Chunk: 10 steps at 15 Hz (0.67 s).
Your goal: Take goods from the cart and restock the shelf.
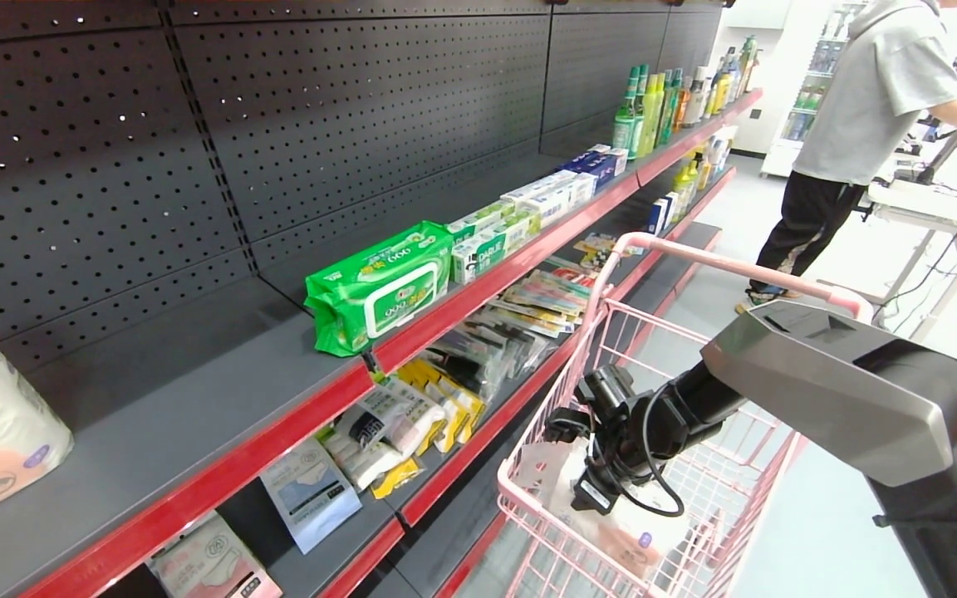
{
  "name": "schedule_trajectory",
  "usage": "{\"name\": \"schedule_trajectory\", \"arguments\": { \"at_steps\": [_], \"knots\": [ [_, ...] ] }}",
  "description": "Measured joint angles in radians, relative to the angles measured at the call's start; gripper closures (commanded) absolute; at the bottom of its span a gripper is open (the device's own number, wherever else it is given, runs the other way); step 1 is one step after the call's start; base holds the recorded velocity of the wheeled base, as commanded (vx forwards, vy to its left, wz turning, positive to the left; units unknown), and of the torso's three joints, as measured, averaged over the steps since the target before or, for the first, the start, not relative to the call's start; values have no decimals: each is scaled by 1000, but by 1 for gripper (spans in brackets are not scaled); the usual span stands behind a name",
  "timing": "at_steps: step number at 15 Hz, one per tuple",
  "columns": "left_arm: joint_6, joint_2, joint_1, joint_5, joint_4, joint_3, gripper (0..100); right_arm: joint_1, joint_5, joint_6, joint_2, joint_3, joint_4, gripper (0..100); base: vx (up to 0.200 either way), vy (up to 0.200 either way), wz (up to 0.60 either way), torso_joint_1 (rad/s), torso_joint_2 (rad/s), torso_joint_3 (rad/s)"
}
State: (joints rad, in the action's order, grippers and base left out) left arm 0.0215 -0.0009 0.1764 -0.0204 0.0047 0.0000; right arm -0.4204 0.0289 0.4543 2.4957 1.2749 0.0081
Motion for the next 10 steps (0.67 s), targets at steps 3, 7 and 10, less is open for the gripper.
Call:
{"name": "schedule_trajectory", "arguments": {
  "at_steps": [3, 7, 10],
  "knots": [
    [-1, 0, 0, 0, 0, -1, 0, 30, 1, -21, -74, -15, 11, 100, 0, 0, 0, 0, 0, 0],
    [-4, 0, 0, 0, 1, -2, 0, 72, -3, -36, -274, -50, 109, 100, 0, 0, 0, 0, 0, 0],
    [-4, 0, 0, 0, 1, -2, 0, 89, -14, -84, -477, -63, 226, 100, 0, 0, 0, 0, 0, 0]
  ]
}}
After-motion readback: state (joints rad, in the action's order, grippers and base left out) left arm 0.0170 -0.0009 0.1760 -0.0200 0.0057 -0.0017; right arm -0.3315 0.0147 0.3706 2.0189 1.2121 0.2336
